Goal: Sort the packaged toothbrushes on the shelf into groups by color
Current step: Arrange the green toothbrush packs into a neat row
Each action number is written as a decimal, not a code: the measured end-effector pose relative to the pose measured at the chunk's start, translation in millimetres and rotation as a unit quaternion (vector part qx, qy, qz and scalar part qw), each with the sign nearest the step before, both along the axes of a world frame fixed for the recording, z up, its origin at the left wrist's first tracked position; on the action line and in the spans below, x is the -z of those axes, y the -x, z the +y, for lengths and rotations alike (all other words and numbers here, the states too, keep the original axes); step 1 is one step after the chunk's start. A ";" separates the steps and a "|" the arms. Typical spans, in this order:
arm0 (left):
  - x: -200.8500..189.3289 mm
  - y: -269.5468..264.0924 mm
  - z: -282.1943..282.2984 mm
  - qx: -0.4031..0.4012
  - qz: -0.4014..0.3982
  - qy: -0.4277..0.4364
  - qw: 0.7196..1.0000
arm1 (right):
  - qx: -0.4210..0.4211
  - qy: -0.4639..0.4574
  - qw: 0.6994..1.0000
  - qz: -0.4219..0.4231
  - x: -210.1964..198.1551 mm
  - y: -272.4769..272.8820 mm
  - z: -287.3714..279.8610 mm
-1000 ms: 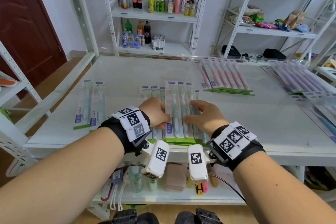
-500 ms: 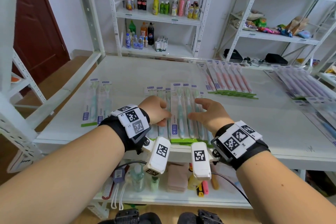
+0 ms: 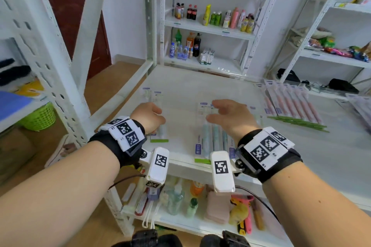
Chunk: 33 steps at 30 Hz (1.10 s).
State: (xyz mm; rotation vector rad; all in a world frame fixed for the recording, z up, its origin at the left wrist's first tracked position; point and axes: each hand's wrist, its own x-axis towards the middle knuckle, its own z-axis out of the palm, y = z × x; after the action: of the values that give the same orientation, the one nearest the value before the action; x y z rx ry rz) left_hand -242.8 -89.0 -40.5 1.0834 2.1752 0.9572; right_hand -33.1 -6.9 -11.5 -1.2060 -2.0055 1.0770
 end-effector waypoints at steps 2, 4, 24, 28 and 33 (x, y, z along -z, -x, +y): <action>3.6 12.5 -9.8 -0.012 -0.003 0.000 1.000 | -0.008 0.015 1.000 0.006 2.8 20.0 -3.4; 9.0 23.1 -19.6 -0.030 -0.021 -0.003 0.999 | -0.022 0.029 0.999 -0.012 6.3 40.0 -6.8; 28.7 72.5 -53.0 -0.003 -0.154 -0.025 0.988 | -0.050 0.001 0.912 -0.408 34.1 151.9 -9.9; 30.8 74.6 -49.9 0.006 -0.156 -0.026 0.987 | -0.020 -0.002 0.895 -0.445 31.3 151.8 -9.1; 29.0 73.7 -43.5 0.009 -0.156 -0.021 0.988 | -0.018 0.011 0.903 -0.429 24.4 145.4 -12.7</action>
State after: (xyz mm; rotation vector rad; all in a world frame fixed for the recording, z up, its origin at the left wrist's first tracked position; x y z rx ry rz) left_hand -316.5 -132.4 -69.5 0.9024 1.8958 1.0879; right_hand -178.6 -19.6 -35.9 -1.8825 -2.6469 0.6074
